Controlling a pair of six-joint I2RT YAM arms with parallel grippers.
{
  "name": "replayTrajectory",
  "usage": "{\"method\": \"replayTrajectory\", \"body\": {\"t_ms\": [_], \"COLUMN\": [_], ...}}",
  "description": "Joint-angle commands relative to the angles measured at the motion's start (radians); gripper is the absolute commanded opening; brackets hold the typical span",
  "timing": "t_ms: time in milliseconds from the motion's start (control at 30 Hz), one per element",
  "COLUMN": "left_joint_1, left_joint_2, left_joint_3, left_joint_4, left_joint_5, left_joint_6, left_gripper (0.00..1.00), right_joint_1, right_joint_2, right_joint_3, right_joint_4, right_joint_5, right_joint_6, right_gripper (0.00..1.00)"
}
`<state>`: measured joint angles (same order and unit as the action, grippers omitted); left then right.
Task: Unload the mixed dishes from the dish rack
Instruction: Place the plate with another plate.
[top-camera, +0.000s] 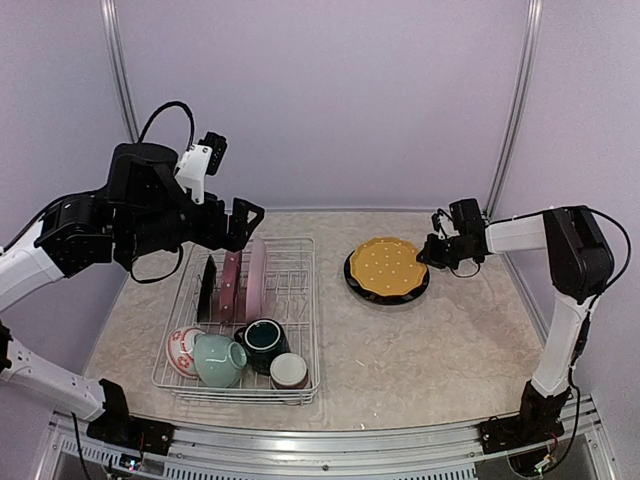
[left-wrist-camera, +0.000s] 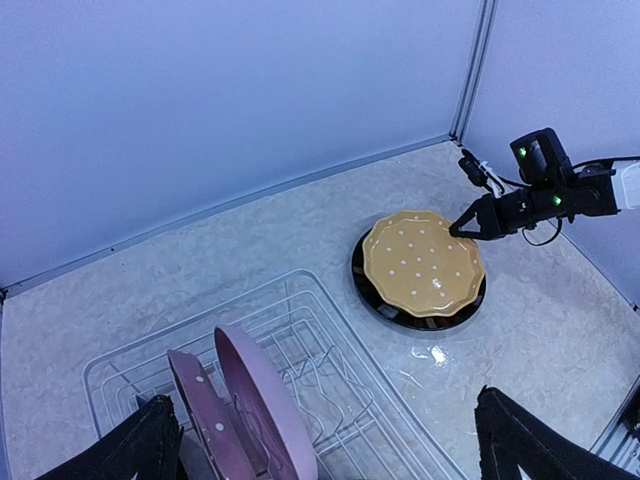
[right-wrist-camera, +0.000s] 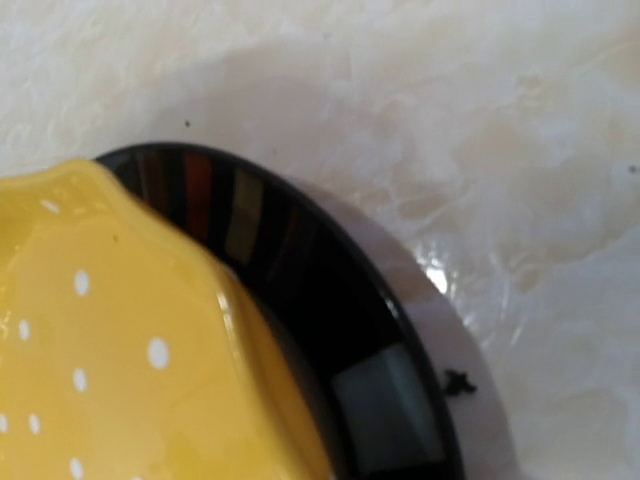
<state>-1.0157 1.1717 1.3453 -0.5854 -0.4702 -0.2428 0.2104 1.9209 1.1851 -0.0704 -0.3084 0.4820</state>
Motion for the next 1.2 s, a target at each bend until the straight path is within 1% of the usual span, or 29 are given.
{"method": "replayTrajectory", "body": {"t_ms": [0,367,433,500,700,833,933,1000,1033,1067,1133,1167], "left_joint_1": [0.010,0.018,0.023,0.025,0.044,0.065,0.080,0.092,0.099,0.105,0.115,0.119], "left_joint_2": [0.005,-0.035,-0.045,-0.054,-0.052,-0.039,-0.038,-0.038,-0.039,-0.039,-0.036,-0.033], "left_joint_3": [-0.011,-0.061,-0.073,-0.078,-0.066,-0.047,-0.041,-0.036,-0.033,-0.030,-0.020,-0.014], "left_joint_4": [-0.014,0.053,0.064,0.069,0.042,0.005,-0.014,-0.024,-0.031,-0.039,-0.060,-0.072], "left_joint_5": [0.020,0.029,0.040,0.048,0.063,0.087,0.100,0.117,0.123,0.127,0.129,0.128], "left_joint_6": [-0.030,-0.041,-0.042,-0.045,-0.071,-0.095,-0.110,-0.124,-0.135,-0.142,-0.158,-0.164], "left_gripper": [0.99,0.99,0.99,0.99,0.99,0.99,0.99,0.99,0.99,0.99,0.99,0.99], "right_joint_1": [-0.013,-0.015,-0.015,-0.014,-0.015,-0.014,-0.016,-0.018,-0.021,-0.024,-0.030,-0.032], "right_joint_2": [-0.002,0.023,0.026,0.026,0.015,-0.003,-0.029,-0.053,-0.065,-0.076,-0.102,-0.117], "right_joint_3": [0.038,0.030,0.025,0.022,0.021,0.022,0.018,0.014,0.009,0.002,-0.018,-0.026], "right_joint_4": [0.106,0.090,0.090,0.090,0.085,0.067,0.041,0.035,0.035,0.037,0.042,0.042], "right_joint_5": [-0.037,-0.030,-0.027,-0.022,-0.023,-0.003,0.016,0.025,0.028,0.028,0.024,0.024], "right_joint_6": [0.007,-0.013,-0.013,-0.014,-0.009,-0.015,-0.021,-0.022,-0.020,-0.016,-0.013,-0.013], "right_gripper": [0.00,0.00,0.03,0.09,0.31,0.42,0.48,0.55,0.61,0.65,0.80,0.84]}}
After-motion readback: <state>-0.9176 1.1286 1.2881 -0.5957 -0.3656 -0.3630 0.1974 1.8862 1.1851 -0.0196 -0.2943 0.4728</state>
